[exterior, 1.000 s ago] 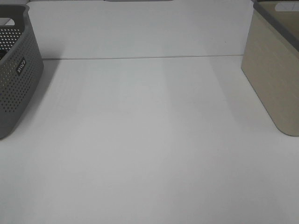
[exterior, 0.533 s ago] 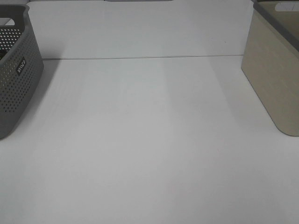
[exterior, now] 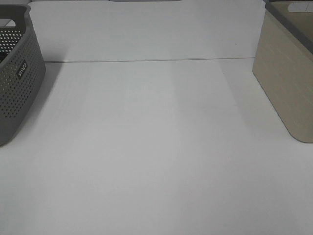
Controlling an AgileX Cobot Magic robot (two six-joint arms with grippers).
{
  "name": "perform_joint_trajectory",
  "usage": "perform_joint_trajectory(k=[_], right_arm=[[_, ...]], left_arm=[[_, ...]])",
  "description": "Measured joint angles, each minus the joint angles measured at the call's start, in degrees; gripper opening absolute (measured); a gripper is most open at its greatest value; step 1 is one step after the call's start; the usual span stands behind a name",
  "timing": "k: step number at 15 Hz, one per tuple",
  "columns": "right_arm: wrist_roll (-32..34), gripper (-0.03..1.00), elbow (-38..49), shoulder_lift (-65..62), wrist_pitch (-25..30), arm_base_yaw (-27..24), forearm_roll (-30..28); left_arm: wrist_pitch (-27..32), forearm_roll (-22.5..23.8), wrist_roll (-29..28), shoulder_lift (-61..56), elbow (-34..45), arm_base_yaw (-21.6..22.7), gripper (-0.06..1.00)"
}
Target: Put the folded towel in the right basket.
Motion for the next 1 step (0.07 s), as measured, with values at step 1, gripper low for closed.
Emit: perform_joint_trajectory(k=[1], right_arm=[[0.0,0.72,0.0,0.0,0.0,0.0,0.0]], left_arm=[[0.0,0.0,0.0,0.0,0.0,0.0,0.97]])
